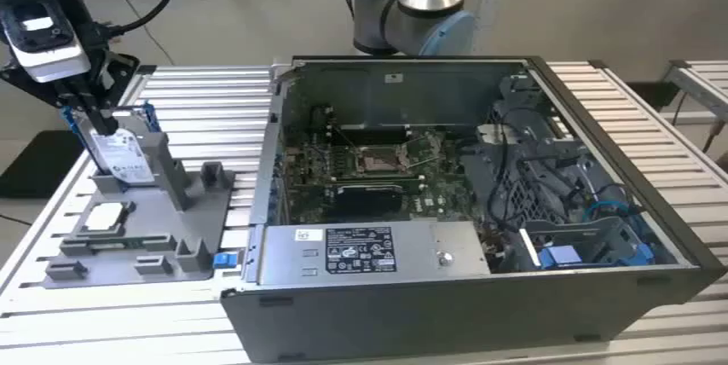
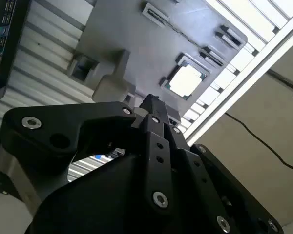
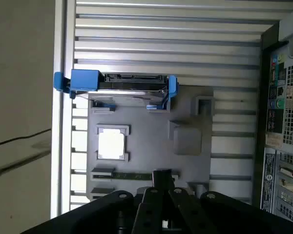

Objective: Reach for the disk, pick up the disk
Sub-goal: 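Reach for the disk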

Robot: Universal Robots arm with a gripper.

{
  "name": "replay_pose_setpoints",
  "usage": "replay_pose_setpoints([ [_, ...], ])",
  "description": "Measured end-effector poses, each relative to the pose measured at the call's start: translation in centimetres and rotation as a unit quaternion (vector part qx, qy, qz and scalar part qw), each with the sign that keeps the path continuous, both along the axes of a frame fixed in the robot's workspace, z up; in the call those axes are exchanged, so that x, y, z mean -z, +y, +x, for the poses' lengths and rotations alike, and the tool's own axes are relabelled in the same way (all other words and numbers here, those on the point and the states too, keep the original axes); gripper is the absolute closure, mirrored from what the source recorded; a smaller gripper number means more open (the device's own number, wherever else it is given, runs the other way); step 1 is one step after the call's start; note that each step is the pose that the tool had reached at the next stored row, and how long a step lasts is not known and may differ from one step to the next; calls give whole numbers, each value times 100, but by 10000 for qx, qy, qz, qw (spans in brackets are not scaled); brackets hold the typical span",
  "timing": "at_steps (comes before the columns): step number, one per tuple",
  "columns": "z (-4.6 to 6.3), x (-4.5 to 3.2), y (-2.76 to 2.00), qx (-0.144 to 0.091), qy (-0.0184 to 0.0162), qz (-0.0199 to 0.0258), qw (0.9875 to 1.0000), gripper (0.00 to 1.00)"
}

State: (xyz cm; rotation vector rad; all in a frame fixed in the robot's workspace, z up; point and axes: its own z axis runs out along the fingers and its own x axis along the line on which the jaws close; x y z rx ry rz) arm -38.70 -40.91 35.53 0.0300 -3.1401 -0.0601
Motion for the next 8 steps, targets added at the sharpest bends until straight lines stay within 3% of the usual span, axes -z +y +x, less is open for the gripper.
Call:
replay_pose_setpoints([
  [8, 0, 0, 0, 0, 0, 0, 10000, 100],
])
